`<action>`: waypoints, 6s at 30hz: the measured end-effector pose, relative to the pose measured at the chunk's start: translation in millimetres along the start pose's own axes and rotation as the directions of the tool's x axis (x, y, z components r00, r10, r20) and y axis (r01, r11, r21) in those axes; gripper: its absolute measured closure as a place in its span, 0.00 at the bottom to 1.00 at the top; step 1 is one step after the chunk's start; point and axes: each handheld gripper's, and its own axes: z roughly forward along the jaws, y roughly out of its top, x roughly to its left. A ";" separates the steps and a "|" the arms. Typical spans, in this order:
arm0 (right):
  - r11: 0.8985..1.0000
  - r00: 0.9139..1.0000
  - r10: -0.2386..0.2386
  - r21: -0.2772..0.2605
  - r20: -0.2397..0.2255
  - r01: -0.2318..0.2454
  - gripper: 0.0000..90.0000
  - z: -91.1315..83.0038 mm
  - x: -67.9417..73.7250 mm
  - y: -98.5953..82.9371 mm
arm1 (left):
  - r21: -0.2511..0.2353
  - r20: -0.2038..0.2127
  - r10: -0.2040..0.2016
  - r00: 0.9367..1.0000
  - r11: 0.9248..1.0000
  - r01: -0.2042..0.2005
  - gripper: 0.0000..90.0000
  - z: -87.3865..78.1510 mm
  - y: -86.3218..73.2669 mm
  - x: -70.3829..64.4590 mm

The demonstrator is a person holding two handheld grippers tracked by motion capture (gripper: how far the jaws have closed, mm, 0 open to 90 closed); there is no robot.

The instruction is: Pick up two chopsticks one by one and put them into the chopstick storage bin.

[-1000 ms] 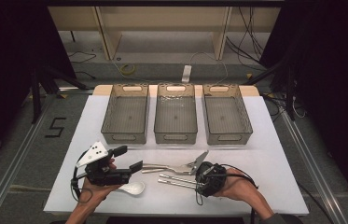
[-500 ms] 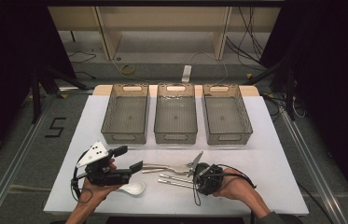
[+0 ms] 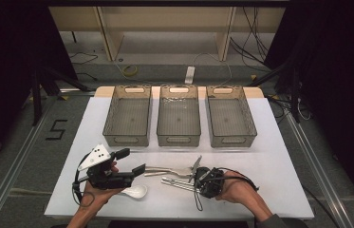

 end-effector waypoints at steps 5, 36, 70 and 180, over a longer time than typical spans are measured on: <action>0.999 0.999 -0.033 0.019 0.012 0.032 0.96 0.1 2.0 2.8 | 0.001 0.000 0.002 1.000 1.000 -0.002 0.17 0.1 0.1 -0.3; 0.988 0.998 -0.055 -0.145 0.020 0.057 0.97 -39.4 2.7 -6.9 | 0.160 0.081 0.094 0.992 0.981 -0.106 0.17 22.0 -5.1 -12.4; 0.957 0.979 -0.205 -0.207 0.019 0.205 0.97 -54.4 19.9 10.6 | 0.419 0.319 0.434 0.843 0.733 -0.536 0.62 79.8 -26.6 -55.3; 0.916 0.990 0.140 -0.379 -0.007 -0.132 0.32 -19.2 0.8 -38.9 | 0.372 -0.406 -0.052 0.912 0.903 0.217 0.93 85.6 65.1 167.3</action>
